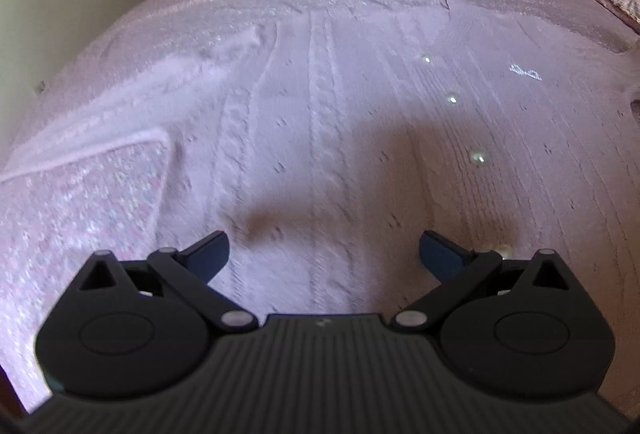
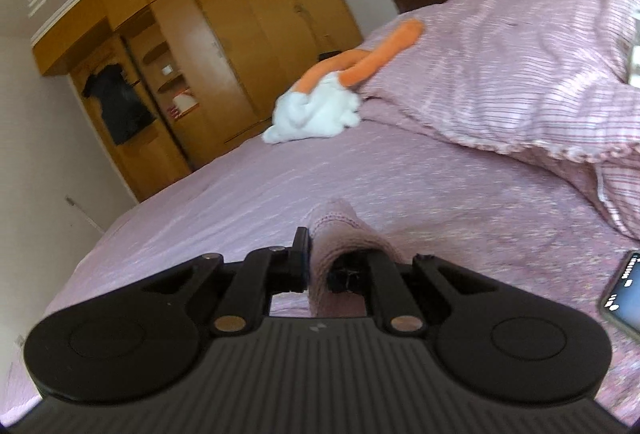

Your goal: Fold small clothes

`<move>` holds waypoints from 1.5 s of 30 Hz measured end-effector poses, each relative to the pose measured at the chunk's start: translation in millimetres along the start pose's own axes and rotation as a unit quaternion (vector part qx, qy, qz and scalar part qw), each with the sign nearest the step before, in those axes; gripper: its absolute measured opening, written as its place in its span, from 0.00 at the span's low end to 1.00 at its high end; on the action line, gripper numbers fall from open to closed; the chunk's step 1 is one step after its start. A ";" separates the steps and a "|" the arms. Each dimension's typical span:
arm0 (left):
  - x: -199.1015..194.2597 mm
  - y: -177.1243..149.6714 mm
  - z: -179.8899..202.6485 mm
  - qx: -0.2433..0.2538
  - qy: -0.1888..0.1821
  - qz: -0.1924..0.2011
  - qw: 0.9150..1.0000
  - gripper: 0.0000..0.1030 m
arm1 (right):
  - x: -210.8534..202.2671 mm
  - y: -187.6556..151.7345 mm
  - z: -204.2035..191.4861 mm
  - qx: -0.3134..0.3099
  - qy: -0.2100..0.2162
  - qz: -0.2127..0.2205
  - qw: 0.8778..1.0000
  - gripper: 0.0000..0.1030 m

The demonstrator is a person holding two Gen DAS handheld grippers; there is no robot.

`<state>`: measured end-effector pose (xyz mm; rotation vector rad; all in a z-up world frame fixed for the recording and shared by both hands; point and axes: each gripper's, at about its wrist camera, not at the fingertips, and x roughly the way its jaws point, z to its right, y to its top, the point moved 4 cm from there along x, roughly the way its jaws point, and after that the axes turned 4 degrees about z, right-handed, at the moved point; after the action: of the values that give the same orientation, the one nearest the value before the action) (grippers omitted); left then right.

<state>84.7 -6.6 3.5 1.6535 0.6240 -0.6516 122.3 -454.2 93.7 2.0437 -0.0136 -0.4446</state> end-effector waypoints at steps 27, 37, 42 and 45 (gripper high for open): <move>-3.0 25.4 -148.1 -0.106 0.032 0.018 0.994 1.00 | 23.1 -174.9 -280.5 -0.115 0.110 -0.135 0.978 0.09; 12.8 8.7 -142.3 -0.088 0.024 0.017 0.996 1.00 | 52.2 -247.1 -280.1 -0.133 0.112 -0.202 0.964 0.18; 13.9 8.6 -133.4 -0.081 0.015 0.022 0.996 1.00 | 44.2 -247.4 -273.7 -0.107 0.144 -0.210 0.961 0.57; 13.3 11.4 -127.3 -0.080 0.008 0.026 0.996 1.00 | 30.4 -242.6 -267.8 -0.088 0.154 -0.220 0.959 0.64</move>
<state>112.6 117.6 21.1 1.5219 0.6268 -0.5384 193.1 -113.0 -6.7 1.9133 0.6570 -0.3770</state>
